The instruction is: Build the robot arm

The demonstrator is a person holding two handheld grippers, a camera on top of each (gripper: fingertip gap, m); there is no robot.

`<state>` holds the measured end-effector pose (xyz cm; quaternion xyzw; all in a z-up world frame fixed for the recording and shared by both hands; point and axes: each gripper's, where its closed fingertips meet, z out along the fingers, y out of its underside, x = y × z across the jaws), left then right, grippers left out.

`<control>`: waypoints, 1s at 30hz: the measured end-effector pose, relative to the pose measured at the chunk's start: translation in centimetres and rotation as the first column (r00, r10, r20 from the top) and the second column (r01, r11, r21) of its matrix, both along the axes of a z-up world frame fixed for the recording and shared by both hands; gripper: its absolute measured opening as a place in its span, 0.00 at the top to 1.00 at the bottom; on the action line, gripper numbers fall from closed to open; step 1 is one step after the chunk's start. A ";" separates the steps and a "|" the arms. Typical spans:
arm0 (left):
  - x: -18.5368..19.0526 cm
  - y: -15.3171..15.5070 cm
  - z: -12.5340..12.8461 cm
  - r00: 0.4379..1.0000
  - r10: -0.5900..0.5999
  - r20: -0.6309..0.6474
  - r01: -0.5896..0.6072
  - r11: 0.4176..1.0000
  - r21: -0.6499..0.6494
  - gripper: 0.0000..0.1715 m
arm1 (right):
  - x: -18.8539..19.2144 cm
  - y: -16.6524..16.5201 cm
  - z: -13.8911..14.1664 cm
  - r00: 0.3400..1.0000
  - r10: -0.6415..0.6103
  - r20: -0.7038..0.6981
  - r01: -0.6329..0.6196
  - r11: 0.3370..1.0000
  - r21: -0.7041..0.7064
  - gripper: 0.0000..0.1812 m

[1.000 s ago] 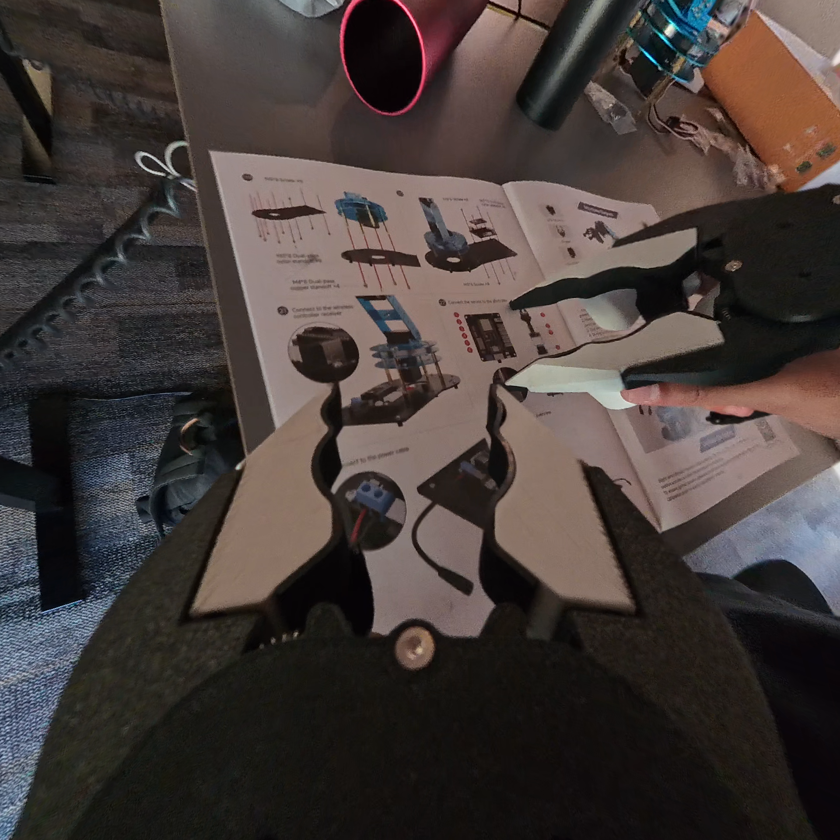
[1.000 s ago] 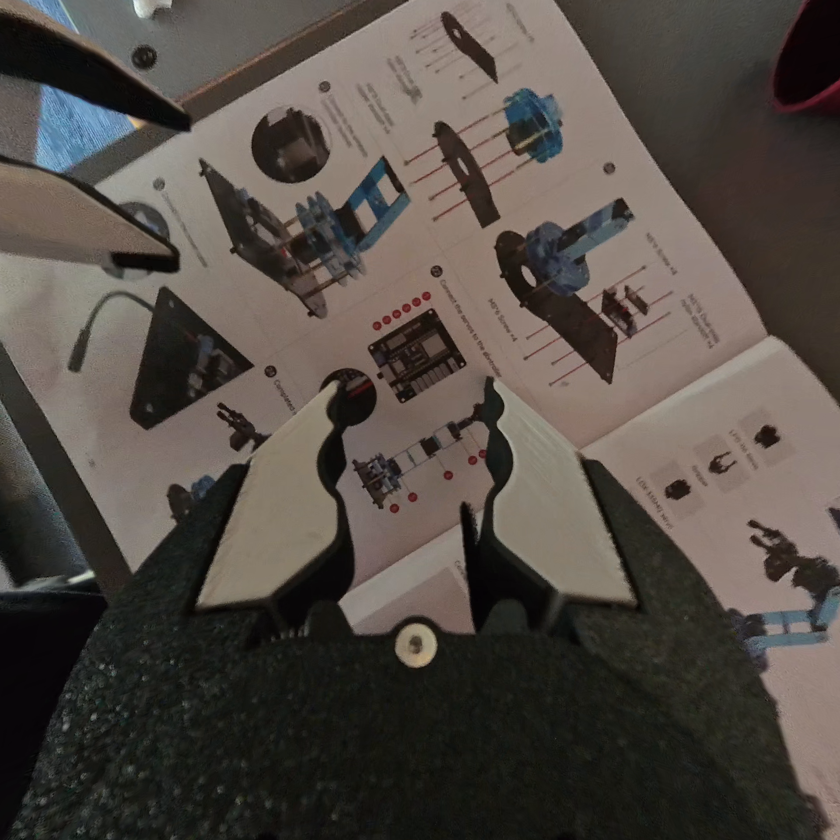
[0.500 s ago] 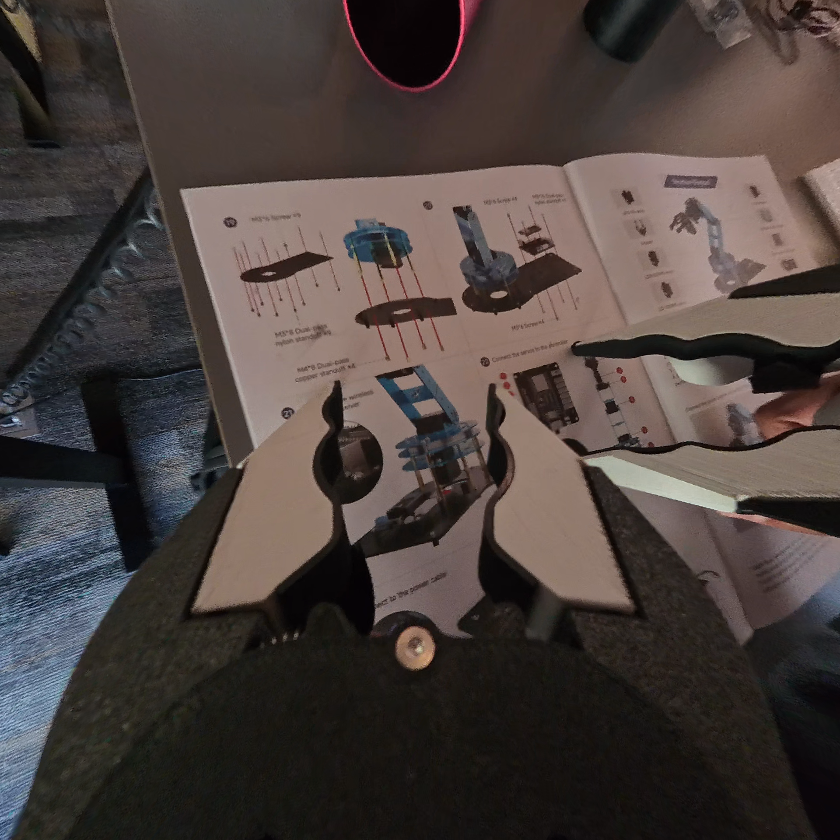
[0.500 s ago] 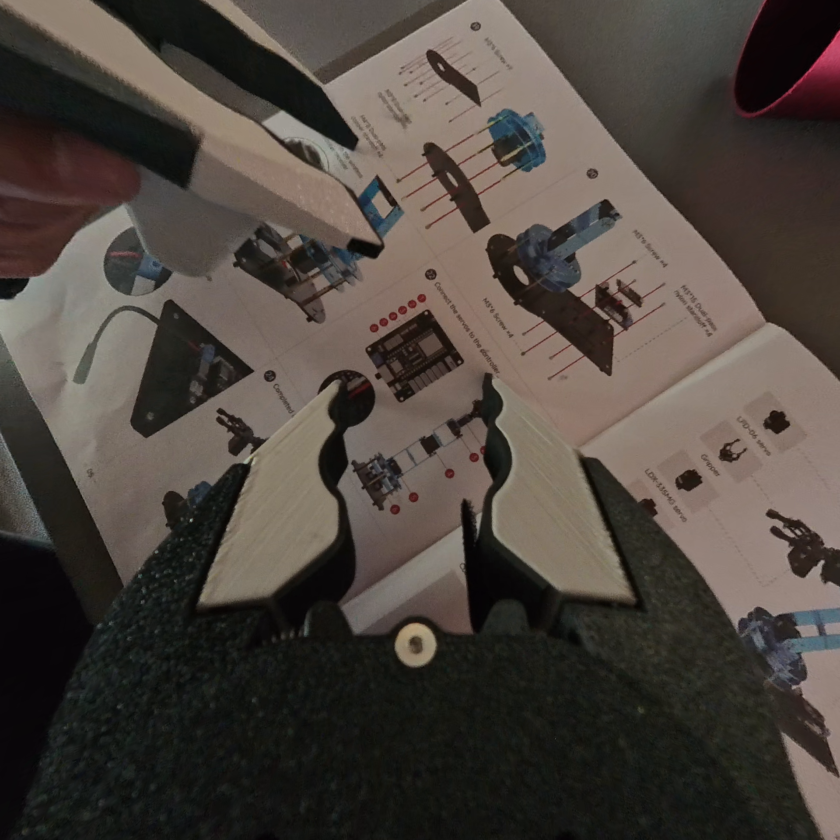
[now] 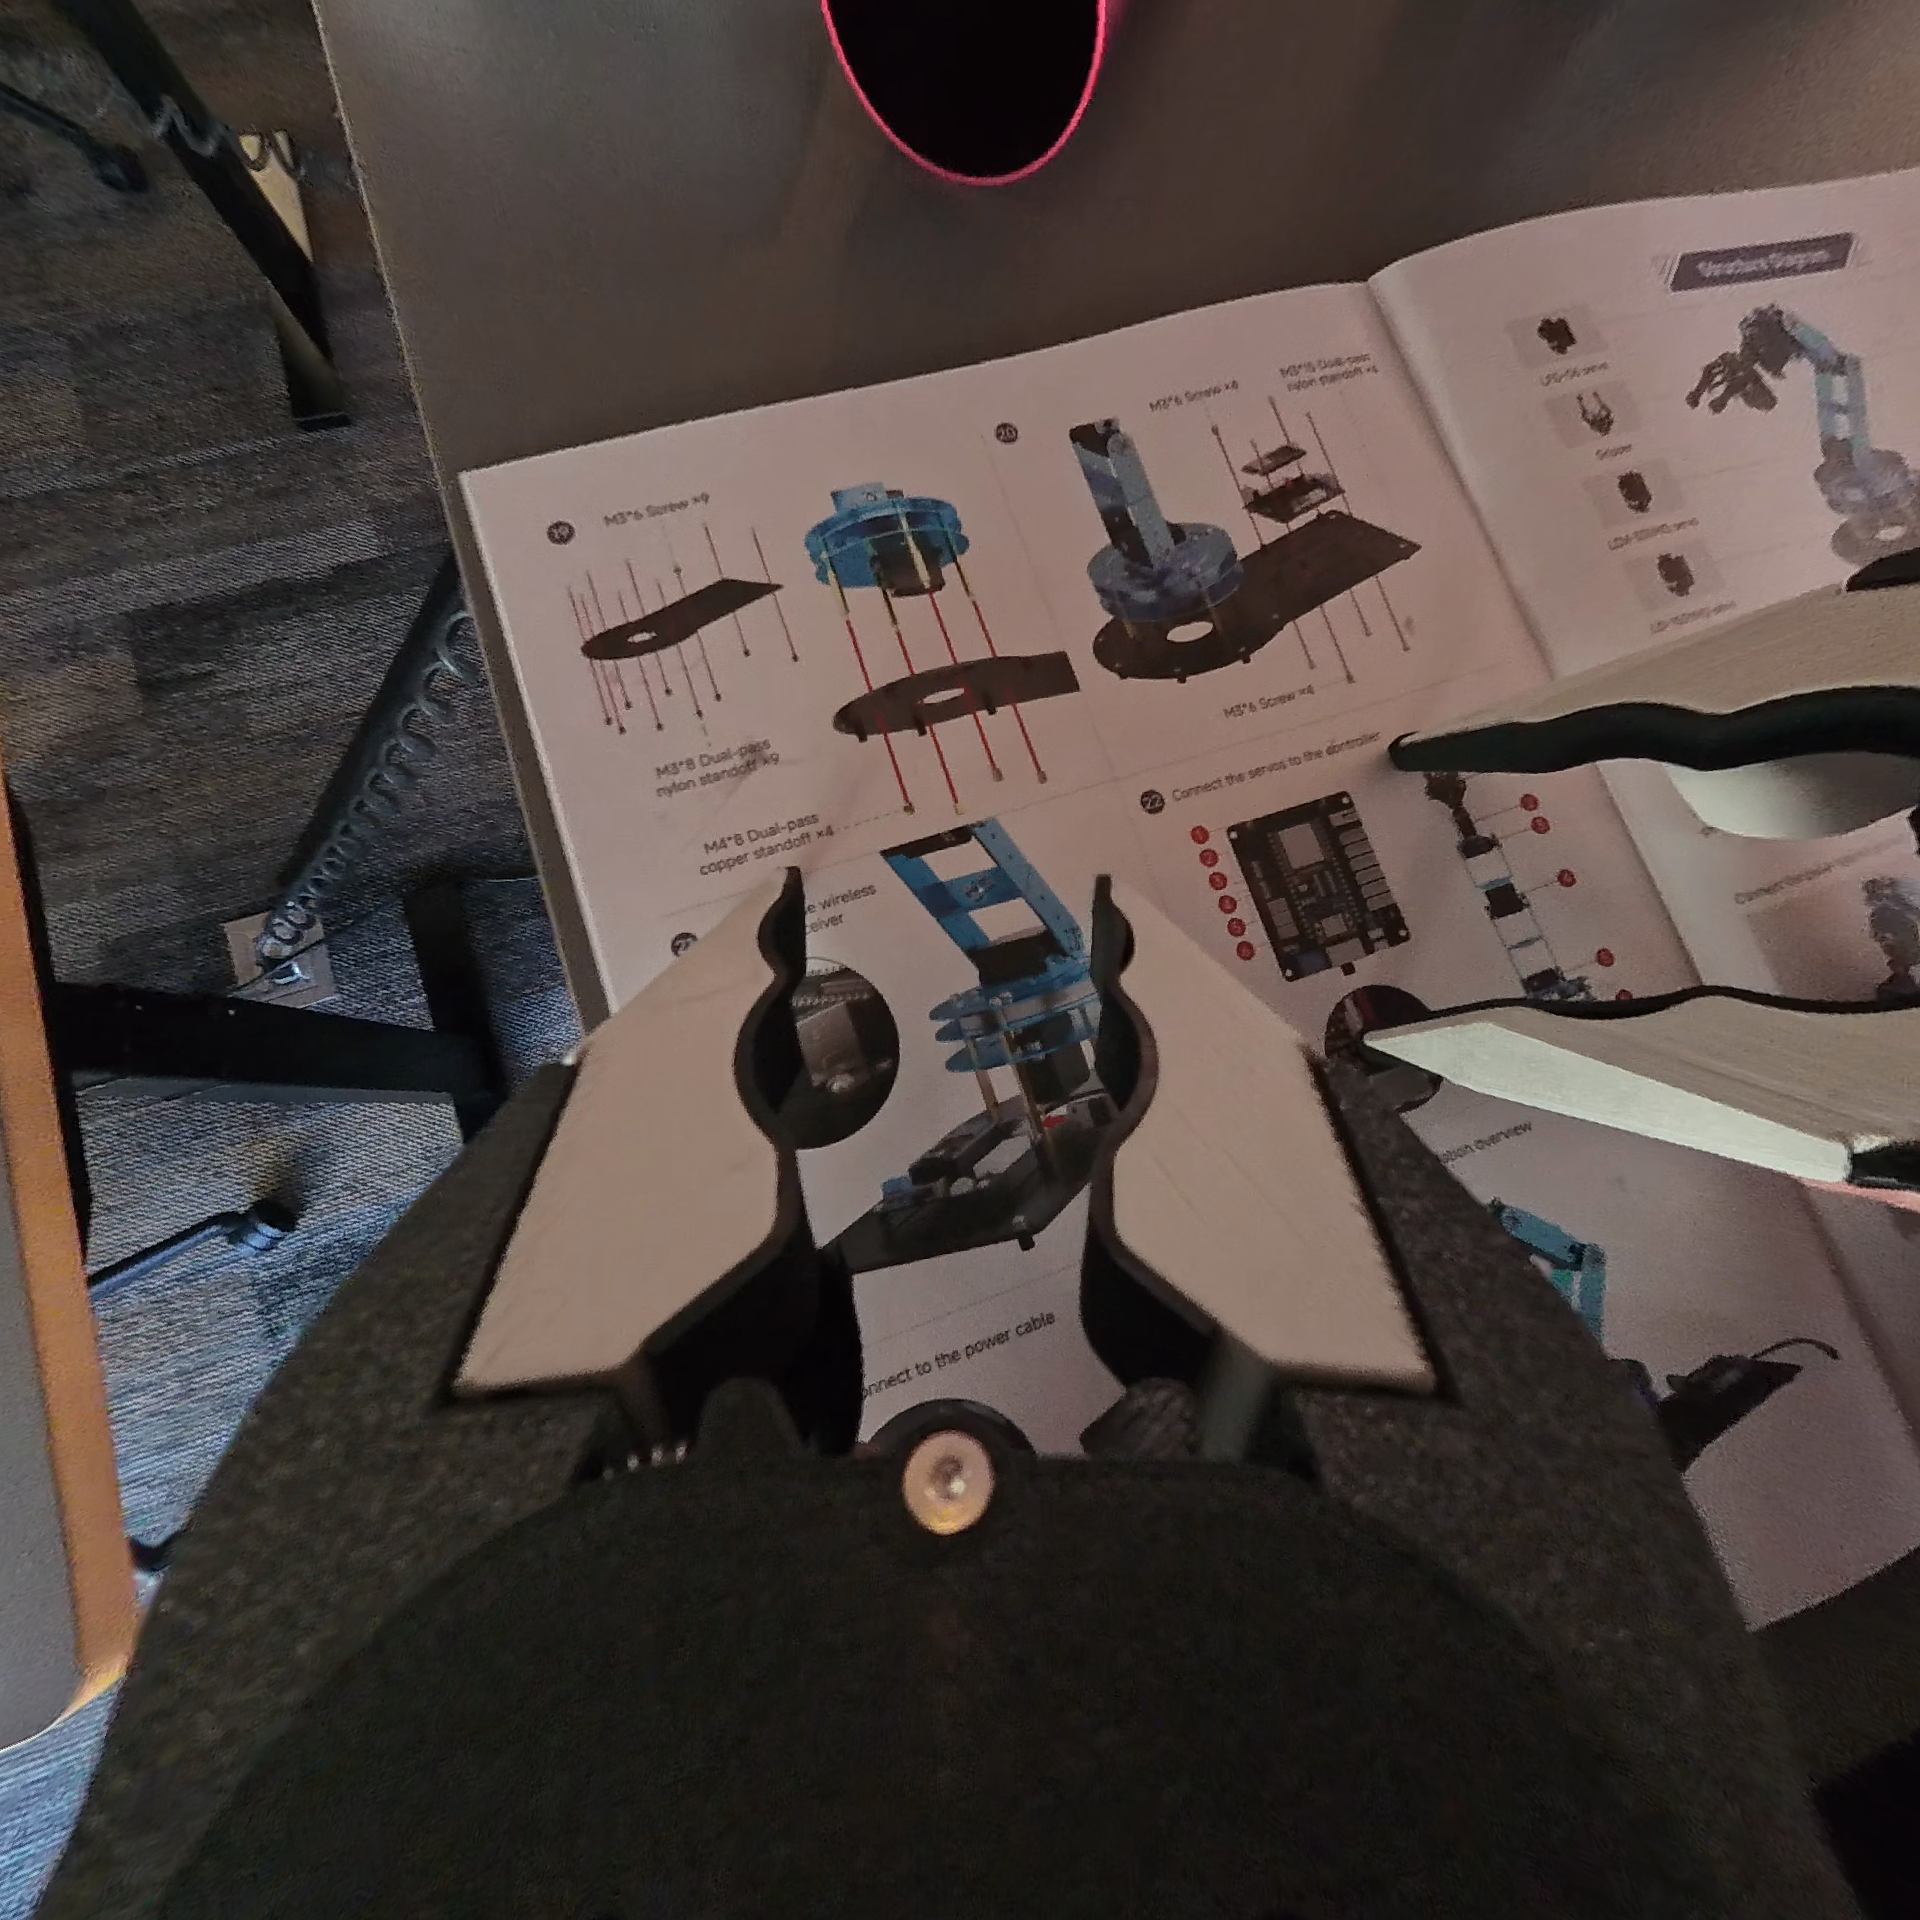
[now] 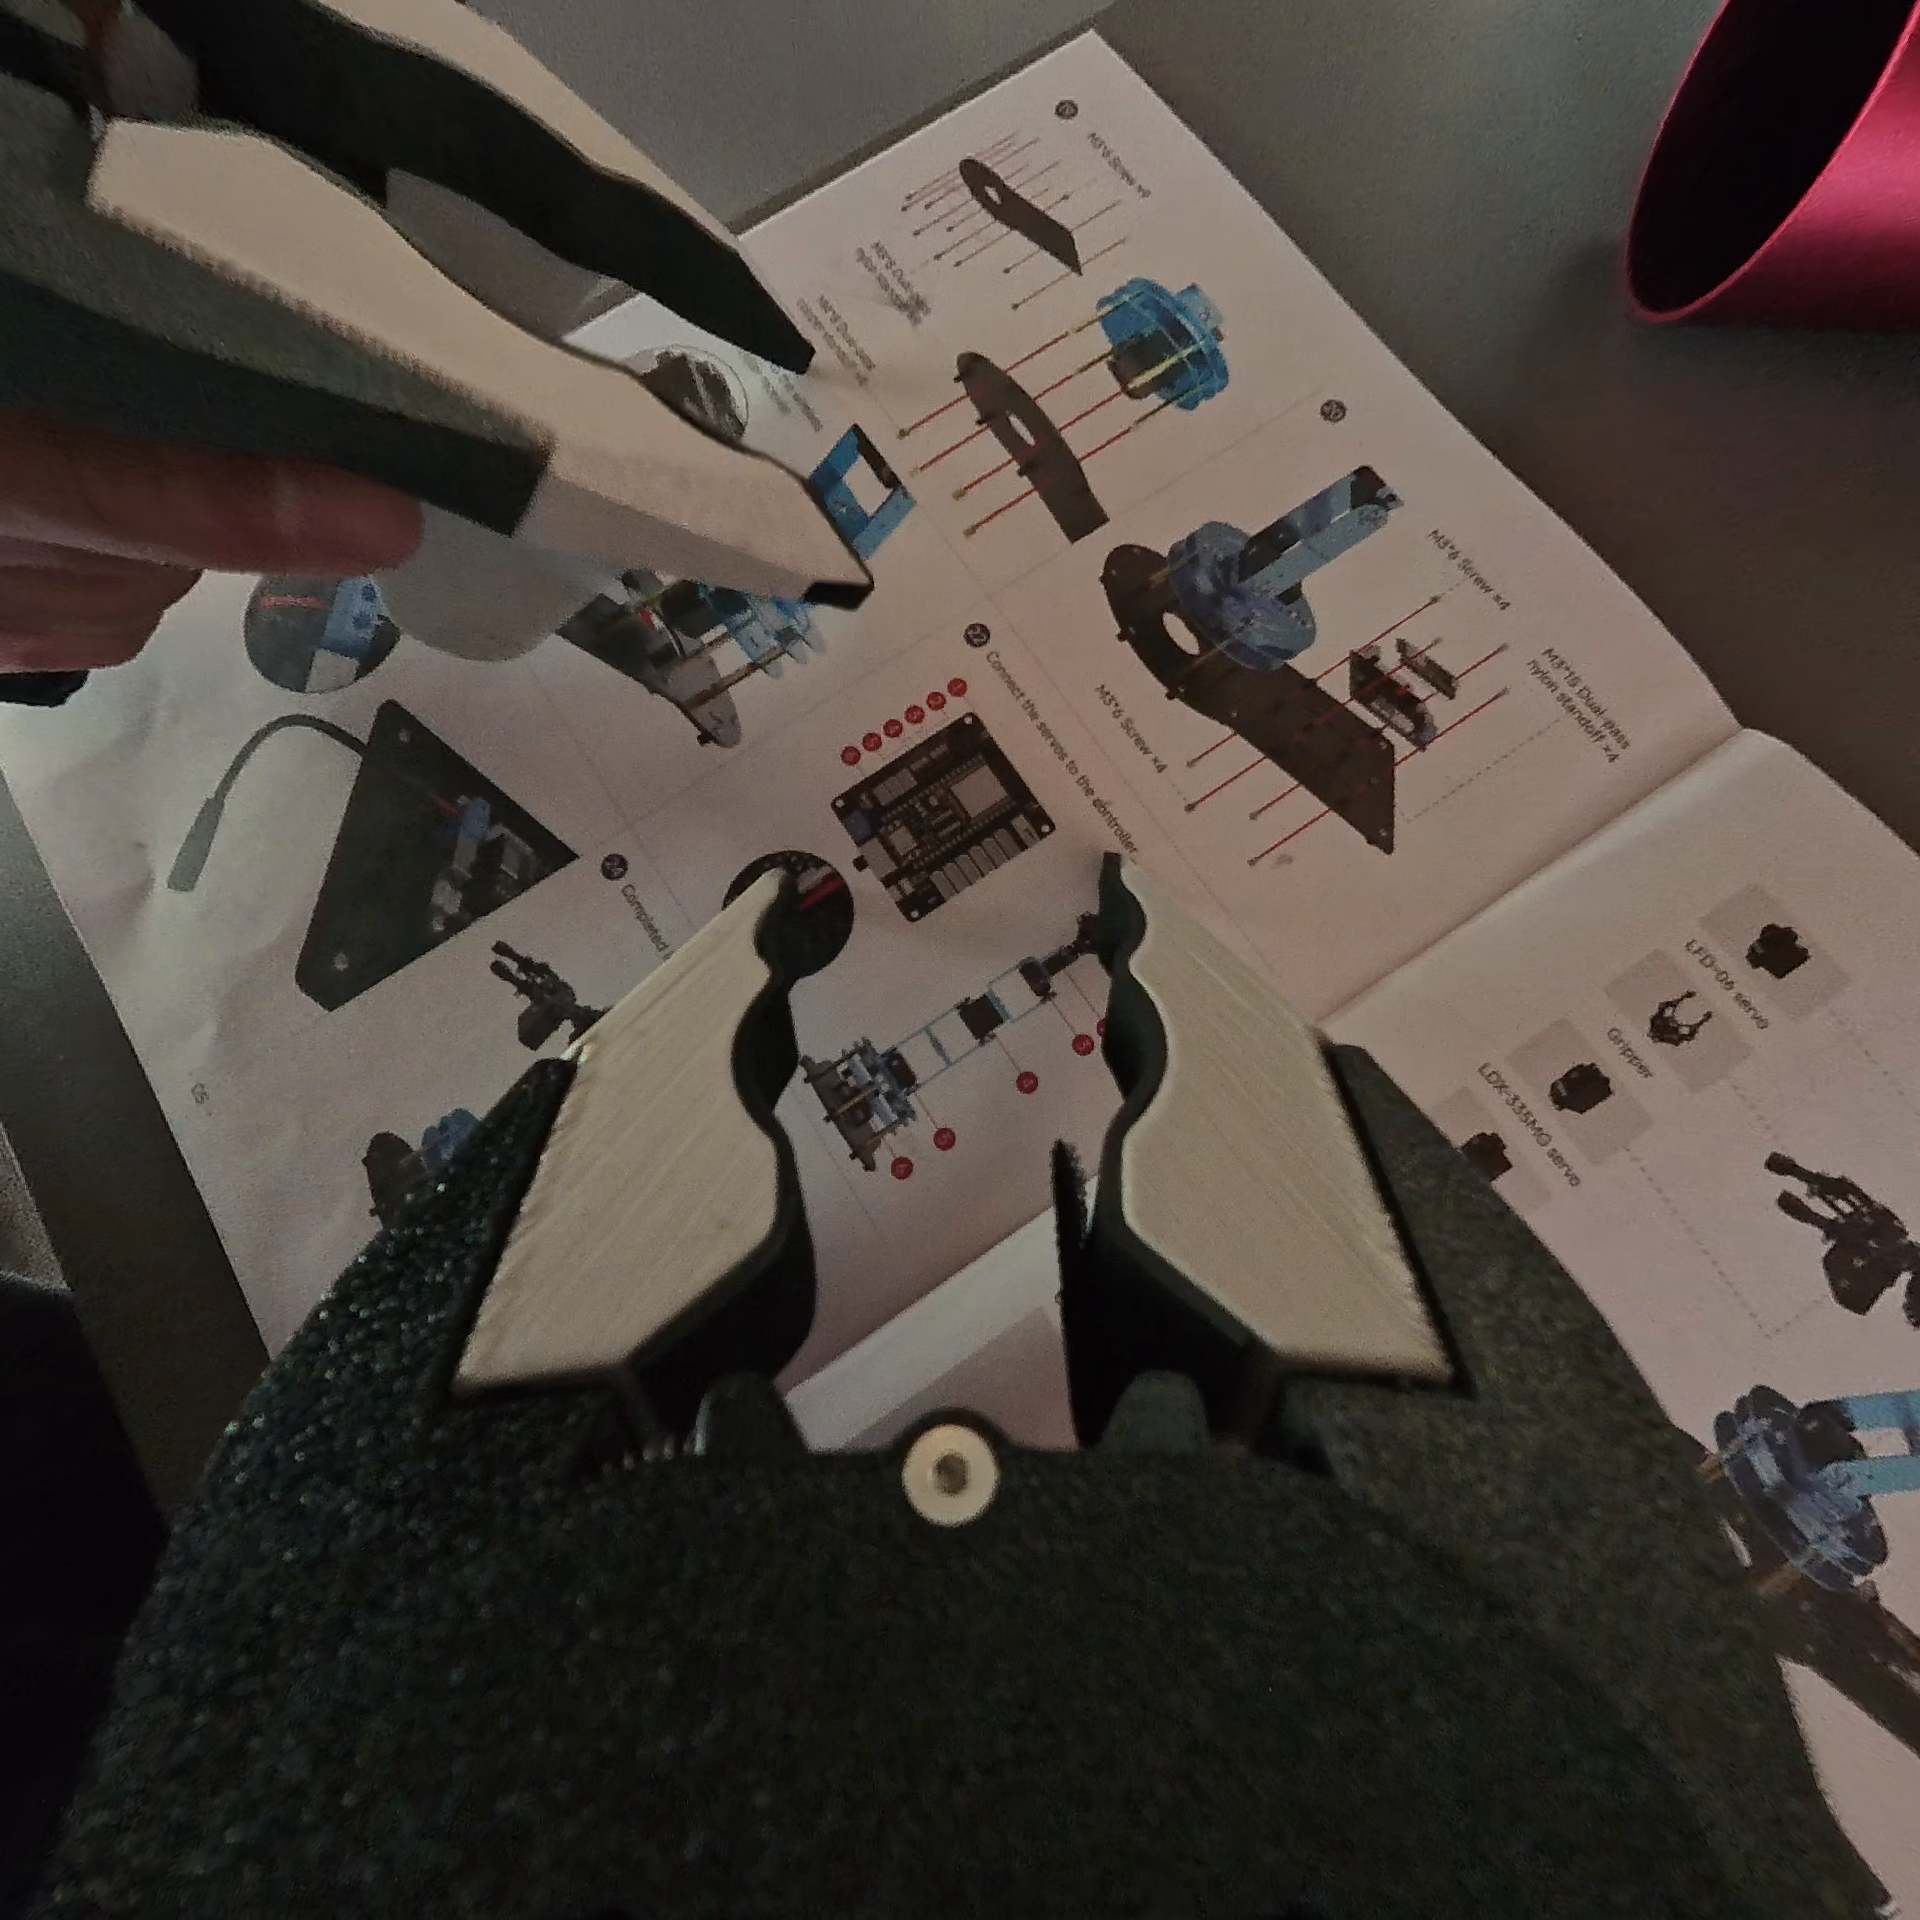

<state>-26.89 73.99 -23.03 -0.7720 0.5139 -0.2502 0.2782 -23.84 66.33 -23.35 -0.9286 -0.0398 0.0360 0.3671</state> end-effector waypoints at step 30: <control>0.0 0.0 -0.2 1.000 0.009 -0.029 -0.007 0.998 0.062 0.67 | -0.1 -0.2 0.0 1.000 -0.002 -0.012 0.002 1.000 0.024 0.71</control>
